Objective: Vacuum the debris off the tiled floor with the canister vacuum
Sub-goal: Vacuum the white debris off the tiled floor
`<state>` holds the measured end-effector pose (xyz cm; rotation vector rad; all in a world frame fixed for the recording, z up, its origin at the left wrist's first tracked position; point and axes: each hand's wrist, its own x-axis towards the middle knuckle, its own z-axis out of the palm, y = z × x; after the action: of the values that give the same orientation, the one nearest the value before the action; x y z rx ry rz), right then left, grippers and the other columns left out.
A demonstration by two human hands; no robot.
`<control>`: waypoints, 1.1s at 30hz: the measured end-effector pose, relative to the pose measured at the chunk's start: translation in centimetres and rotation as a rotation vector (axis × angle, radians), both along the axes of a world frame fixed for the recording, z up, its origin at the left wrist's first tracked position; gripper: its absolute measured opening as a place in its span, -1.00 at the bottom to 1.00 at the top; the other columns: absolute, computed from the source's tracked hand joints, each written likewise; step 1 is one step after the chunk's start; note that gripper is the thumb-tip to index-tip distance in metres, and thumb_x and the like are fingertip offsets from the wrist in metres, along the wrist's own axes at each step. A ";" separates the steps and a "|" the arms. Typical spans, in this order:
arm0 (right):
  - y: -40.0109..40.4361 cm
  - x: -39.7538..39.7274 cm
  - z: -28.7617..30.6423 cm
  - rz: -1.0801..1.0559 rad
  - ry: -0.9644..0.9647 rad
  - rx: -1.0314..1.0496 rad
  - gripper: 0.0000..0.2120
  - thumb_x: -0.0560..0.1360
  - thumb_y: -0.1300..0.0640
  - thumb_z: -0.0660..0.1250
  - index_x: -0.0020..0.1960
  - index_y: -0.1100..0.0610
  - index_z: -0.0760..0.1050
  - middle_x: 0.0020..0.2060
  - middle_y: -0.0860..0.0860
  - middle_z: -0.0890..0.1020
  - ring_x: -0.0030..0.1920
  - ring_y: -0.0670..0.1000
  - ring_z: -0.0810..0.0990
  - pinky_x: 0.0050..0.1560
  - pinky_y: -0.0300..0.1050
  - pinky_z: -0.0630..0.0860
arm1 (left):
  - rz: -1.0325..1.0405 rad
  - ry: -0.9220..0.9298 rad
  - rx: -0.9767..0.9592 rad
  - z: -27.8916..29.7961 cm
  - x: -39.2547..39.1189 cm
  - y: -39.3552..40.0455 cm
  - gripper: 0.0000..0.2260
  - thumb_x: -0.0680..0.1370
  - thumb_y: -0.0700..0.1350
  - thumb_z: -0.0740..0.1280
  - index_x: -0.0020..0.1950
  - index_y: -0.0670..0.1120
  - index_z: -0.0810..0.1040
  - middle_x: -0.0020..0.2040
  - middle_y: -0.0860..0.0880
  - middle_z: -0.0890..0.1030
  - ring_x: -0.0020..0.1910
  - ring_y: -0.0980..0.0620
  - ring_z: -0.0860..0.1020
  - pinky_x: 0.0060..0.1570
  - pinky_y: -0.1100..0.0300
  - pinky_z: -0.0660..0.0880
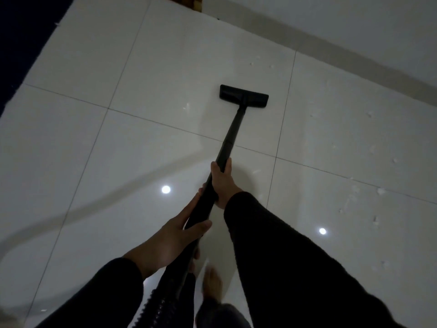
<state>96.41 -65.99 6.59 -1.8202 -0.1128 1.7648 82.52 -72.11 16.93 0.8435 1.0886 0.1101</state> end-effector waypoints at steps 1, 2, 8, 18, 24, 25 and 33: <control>1.0 0.4 0.0 -0.006 0.000 0.001 -0.36 0.64 0.00 0.16 0.53 -0.30 -0.16 -0.13 0.14 0.42 -0.38 0.04 0.45 -0.38 -0.08 0.54 | 0.005 0.009 0.003 0.0 0.4 1.1 -0.39 0.56 0.02 0.26 0.43 0.42 -0.01 0.33 -0.31 0.43 -0.46 0.17 0.58 -0.39 0.30 0.51; 2.0 0.9 -0.1 -0.014 -0.001 0.005 -0.36 0.64 0.01 0.16 0.53 -0.29 -0.14 -0.13 0.14 0.42 -0.37 0.04 0.45 -0.37 -0.06 0.54 | 0.018 0.013 -0.003 0.0 0.9 2.1 -0.39 0.56 0.02 0.27 0.43 0.42 0.00 0.30 -0.24 0.50 -0.46 0.18 0.58 -0.41 0.30 0.51; 8.2 4.1 -0.4 -0.018 -0.030 0.015 -0.37 0.64 0.00 0.15 0.54 -0.27 -0.14 -0.11 0.17 0.44 -0.37 0.04 0.46 -0.37 -0.07 0.56 | 0.056 0.027 -0.048 -1.4 3.9 8.1 -0.41 0.55 0.01 0.31 0.39 0.47 0.08 -0.41 0.08 0.64 -0.42 0.01 0.58 -0.42 0.16 0.54; 20.2 10.4 -0.9 0.017 -0.046 0.021 -0.36 0.64 0.01 0.15 0.54 -0.27 -0.17 0.09 0.15 0.39 -0.42 0.04 0.47 -0.42 -0.09 0.51 | 0.150 -0.001 -0.124 -1.3 10.7 19.6 -0.39 0.56 -0.09 0.29 0.45 0.36 0.09 -0.48 -0.02 0.58 -0.54 0.02 0.52 -0.50 0.18 0.52; 26.0 13.8 -0.6 -0.005 -0.063 0.027 -0.37 0.64 0.03 0.15 0.54 -0.26 -0.15 0.09 0.15 0.38 -0.33 0.05 0.47 -0.44 -0.13 0.51 | 0.105 0.069 -0.085 -1.2 14.2 25.8 -0.41 0.56 -0.04 0.29 0.48 0.29 0.09 0.15 -0.24 0.61 -0.48 0.16 0.52 -0.39 0.27 0.48; 26.7 14.4 -0.6 -0.018 -0.060 0.029 -0.37 0.64 0.03 0.15 0.55 -0.25 -0.15 0.09 0.15 0.38 -0.32 0.05 0.46 -0.44 -0.13 0.51 | 0.101 0.073 -0.081 -1.1 14.7 26.6 -0.42 0.56 -0.04 0.28 0.48 0.28 0.10 0.09 -0.21 0.63 -0.50 0.16 0.52 -0.41 0.29 0.48; 29.3 18.8 -1.4 -0.105 -0.049 0.029 -0.39 0.63 0.03 0.17 0.54 -0.26 -0.08 -0.07 0.10 0.39 -0.32 0.03 0.45 -0.39 -0.10 0.51 | 0.022 0.041 -0.076 -1.0 18.7 30.3 -0.43 0.58 -0.04 0.26 0.46 0.33 0.07 -0.31 0.00 0.54 -0.57 0.12 0.53 -0.49 0.26 0.49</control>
<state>115.16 -36.66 5.21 -1.8161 -0.0604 1.6385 101.20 -41.83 15.89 0.7690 1.1339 0.0698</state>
